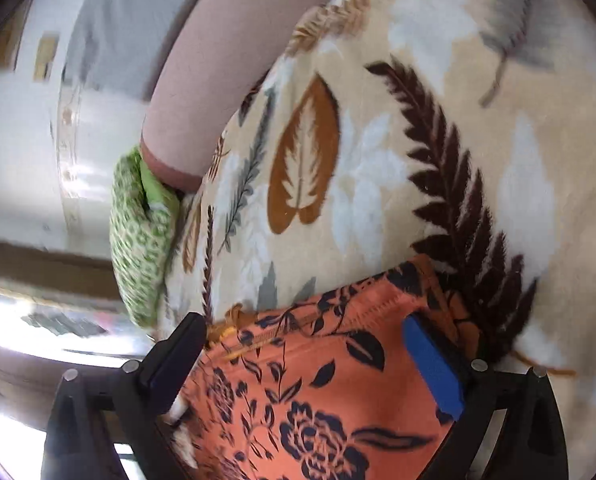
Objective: Fold small clothes
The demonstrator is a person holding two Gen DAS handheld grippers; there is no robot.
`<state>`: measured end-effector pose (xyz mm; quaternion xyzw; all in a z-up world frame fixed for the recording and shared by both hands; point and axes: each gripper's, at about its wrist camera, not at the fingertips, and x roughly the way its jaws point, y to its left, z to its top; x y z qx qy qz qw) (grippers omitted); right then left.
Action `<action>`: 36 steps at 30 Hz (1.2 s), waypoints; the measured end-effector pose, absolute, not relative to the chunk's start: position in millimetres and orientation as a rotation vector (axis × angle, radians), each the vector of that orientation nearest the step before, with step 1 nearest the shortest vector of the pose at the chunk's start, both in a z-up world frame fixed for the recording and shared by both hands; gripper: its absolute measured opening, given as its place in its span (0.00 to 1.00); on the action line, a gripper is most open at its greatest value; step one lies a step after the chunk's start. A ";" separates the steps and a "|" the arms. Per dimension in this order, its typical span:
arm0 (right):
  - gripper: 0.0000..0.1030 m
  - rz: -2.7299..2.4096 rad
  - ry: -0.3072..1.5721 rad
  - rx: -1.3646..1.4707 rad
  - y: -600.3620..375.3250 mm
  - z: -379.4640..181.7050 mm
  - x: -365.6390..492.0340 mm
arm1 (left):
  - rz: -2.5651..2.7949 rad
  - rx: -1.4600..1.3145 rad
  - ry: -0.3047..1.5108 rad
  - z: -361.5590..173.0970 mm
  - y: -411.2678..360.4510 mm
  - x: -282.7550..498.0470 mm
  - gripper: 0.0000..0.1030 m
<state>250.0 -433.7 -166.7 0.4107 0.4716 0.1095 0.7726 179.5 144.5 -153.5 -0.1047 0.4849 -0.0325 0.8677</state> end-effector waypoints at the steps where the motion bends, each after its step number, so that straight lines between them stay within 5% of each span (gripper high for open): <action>1: 0.97 0.256 1.013 0.877 -431.0 -164.3 248.8 | -0.065 -0.212 1.024 -156.6 144.0 179.2 0.50; 5: 0.97 0.165 1.049 0.906 -443.1 -194.4 248.5 | -0.050 -0.235 1.093 -178.2 148.8 185.1 0.57; 14: 0.97 0.276 1.031 0.866 -404.3 -147.8 164.1 | -0.090 -0.194 0.967 -115.0 126.3 130.4 0.60; 20: 0.96 0.185 1.045 0.914 -420.5 -176.4 128.0 | -0.059 -0.035 1.111 -169.3 93.9 96.2 0.68; 24: 0.97 0.273 0.996 0.846 -408.0 -145.3 109.1 | -0.057 -0.071 1.040 -150.7 96.9 73.0 0.68; 28: 0.96 0.218 1.084 0.848 -404.6 -189.8 92.1 | -0.026 -0.084 1.109 -173.0 100.0 65.0 0.72; 36: 0.96 0.215 1.016 0.832 -402.1 -170.4 63.7 | -0.014 -0.101 1.083 -166.2 105.6 55.3 0.74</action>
